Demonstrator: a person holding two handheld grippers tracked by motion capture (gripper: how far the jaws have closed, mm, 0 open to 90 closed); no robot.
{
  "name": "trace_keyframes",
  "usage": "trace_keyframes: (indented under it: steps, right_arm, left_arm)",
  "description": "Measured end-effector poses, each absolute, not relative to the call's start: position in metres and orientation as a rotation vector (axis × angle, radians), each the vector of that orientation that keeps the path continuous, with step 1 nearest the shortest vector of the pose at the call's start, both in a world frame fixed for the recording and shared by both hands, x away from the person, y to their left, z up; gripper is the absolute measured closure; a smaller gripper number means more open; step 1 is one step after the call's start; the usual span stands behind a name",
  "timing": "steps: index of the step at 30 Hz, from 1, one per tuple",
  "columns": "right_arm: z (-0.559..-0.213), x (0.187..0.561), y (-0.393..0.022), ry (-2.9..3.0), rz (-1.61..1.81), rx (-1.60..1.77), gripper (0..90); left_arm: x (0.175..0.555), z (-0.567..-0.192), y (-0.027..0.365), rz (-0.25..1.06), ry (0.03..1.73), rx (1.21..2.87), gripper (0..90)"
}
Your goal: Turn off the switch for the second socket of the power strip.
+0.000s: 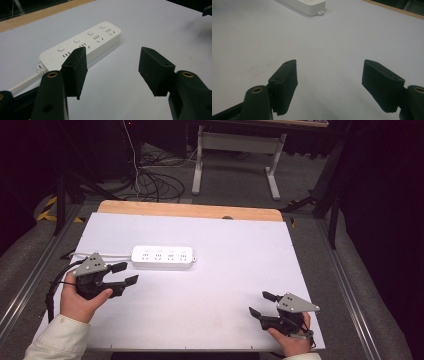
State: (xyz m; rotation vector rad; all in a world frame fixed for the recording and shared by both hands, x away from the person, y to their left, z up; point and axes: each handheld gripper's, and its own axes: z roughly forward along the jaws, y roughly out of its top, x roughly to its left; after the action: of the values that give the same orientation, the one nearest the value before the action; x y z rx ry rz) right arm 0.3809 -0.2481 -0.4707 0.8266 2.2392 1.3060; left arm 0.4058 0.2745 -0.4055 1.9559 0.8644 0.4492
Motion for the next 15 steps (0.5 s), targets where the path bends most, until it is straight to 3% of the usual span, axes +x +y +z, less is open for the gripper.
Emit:
trace_keyframes:
  steps: [15]
  right_arm:
    - [-0.471, 0.381, -0.248, 2.247, 1.304, 0.827, 29.0]
  left_arm:
    - [0.430, -0.393, 0.261, 0.442, 0.861, 1.982, 43.5]
